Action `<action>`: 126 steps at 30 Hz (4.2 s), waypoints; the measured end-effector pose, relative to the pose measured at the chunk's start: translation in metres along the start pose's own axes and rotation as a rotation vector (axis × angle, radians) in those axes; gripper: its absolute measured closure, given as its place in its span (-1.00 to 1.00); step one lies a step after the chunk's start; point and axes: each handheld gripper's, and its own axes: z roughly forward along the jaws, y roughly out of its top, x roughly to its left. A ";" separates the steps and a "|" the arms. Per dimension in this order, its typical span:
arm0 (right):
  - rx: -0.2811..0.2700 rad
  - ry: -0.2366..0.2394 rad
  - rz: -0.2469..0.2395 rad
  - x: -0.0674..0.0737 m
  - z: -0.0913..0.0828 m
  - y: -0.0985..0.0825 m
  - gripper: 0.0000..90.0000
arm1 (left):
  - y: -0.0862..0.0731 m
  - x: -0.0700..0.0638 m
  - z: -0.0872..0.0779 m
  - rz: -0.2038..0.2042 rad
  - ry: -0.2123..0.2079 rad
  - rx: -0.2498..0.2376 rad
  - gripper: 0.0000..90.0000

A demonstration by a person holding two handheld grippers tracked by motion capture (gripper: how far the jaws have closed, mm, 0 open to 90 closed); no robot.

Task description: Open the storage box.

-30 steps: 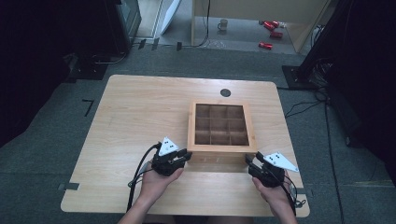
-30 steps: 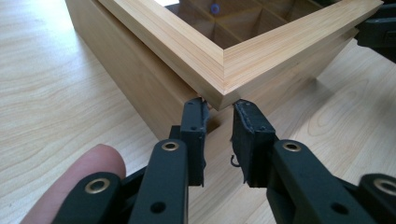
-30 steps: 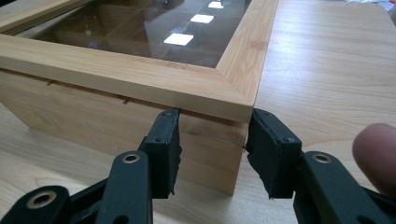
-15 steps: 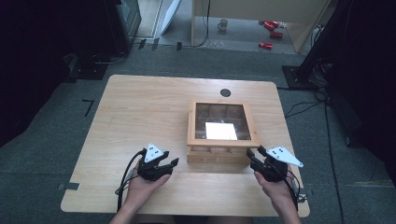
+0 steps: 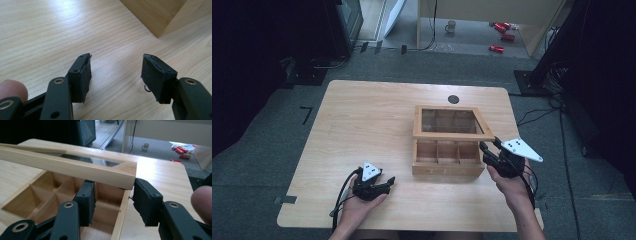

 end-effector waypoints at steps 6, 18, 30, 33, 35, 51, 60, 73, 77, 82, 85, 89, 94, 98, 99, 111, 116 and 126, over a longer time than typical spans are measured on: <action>-0.016 -0.009 0.015 -0.005 0.015 0.017 0.19 | -0.002 -0.003 0.002 0.017 0.011 0.007 -0.08; -0.052 -0.001 0.045 -0.017 0.046 0.035 0.17 | -0.003 -0.005 0.003 0.030 0.009 0.007 -0.08; -0.061 0.023 0.044 -0.032 0.085 0.042 0.15 | -0.004 -0.006 0.003 0.033 0.010 0.008 -0.09; -0.054 0.032 0.046 -0.036 0.096 0.043 0.13 | -0.004 -0.006 0.003 0.029 0.005 0.005 -0.10; -0.056 0.043 0.058 -0.040 0.103 0.043 0.13 | -0.004 -0.006 0.003 0.030 0.005 0.007 -0.10; -0.085 0.131 0.093 -0.064 0.139 0.058 0.13 | -0.004 -0.003 0.003 0.021 -0.014 0.004 -0.12; -0.041 0.149 0.137 -0.081 0.160 0.065 0.45 | -0.005 -0.004 0.003 0.025 -0.015 0.001 -0.12; 0.027 -0.027 0.146 -0.067 0.188 0.083 0.51 | -0.005 -0.005 0.003 0.029 -0.014 0.003 -0.12; 0.046 -0.062 0.154 -0.064 0.194 0.086 0.51 | -0.005 -0.005 0.003 0.031 -0.011 0.005 -0.15; 0.045 -0.065 0.159 -0.064 0.196 0.086 0.50 | -0.005 -0.006 0.003 0.039 -0.007 0.007 -0.19; 0.045 -0.060 0.187 -0.065 0.195 0.086 0.48 | -0.005 -0.006 0.003 0.039 -0.006 0.007 -0.20; 0.047 -0.030 0.222 -0.066 0.191 0.081 0.13 | -0.005 -0.006 0.003 0.040 -0.002 0.010 -0.21; 0.068 -0.003 0.211 -0.065 0.178 0.072 -0.22 | -0.005 -0.007 0.003 0.048 0.004 0.012 -0.22; 0.084 0.022 0.207 -0.063 0.162 0.065 -0.46 | -0.005 -0.008 0.004 0.051 0.009 0.012 -0.23; 0.083 0.025 0.209 -0.062 0.157 0.063 -0.52 | -0.005 -0.008 0.004 0.052 0.010 0.012 -0.24; 0.125 0.061 0.155 -0.052 0.101 0.028 -0.78 | -0.005 -0.009 0.004 0.058 0.018 0.015 -0.26; 0.150 0.043 0.126 -0.051 0.081 0.007 -0.81 | -0.005 -0.009 0.004 0.056 0.017 0.015 -0.26; 0.171 0.046 0.128 -0.055 0.038 -0.036 -0.81 | -0.005 -0.010 0.004 0.062 0.026 0.016 -0.26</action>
